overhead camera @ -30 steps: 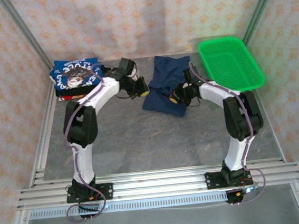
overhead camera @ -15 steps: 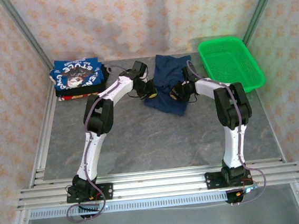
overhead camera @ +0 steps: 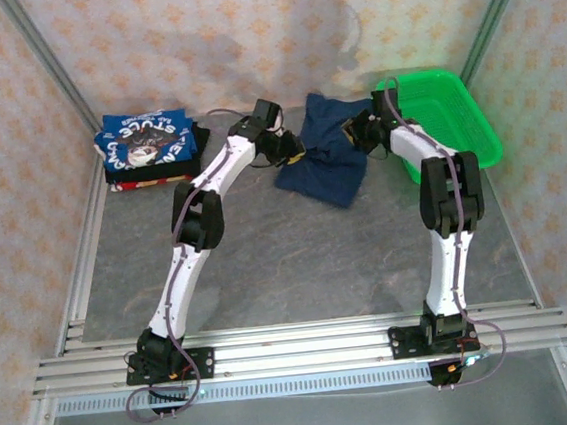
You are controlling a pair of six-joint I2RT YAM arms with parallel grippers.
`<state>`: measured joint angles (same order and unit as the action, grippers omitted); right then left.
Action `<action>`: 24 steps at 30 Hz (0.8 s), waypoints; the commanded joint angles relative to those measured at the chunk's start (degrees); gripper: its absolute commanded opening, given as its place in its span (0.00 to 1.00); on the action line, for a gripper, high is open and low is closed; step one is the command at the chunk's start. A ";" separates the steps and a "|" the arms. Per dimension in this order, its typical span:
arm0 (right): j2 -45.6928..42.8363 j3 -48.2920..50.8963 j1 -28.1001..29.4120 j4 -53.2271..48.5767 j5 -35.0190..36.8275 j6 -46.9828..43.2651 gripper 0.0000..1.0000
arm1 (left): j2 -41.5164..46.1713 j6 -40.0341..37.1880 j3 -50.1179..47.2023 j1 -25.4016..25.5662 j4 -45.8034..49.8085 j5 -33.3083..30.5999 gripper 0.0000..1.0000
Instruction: Fold and stack the t-shirts
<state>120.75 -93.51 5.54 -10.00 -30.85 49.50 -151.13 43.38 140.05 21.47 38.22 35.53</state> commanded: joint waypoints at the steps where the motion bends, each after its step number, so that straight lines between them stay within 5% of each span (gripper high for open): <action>1: -1.11 -1.60 0.35 -0.60 0.73 -0.08 0.23 | 5.50 -2.63 -7.02 -1.07 1.24 -0.60 0.22; 11: -15.82 11.63 8.58 -5.36 3.54 -4.26 0.26 | 19.86 -5.67 -40.02 -1.52 -8.66 -5.33 0.21; 24: -13.86 21.18 21.91 1.31 4.12 3.62 0.15 | 37.67 -4.93 -77.41 1.52 -17.59 -7.04 0.18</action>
<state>105.16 -73.30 25.47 -12.53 -27.05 50.24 -112.86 38.54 69.49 21.71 17.52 32.32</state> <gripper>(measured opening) 0.159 0.180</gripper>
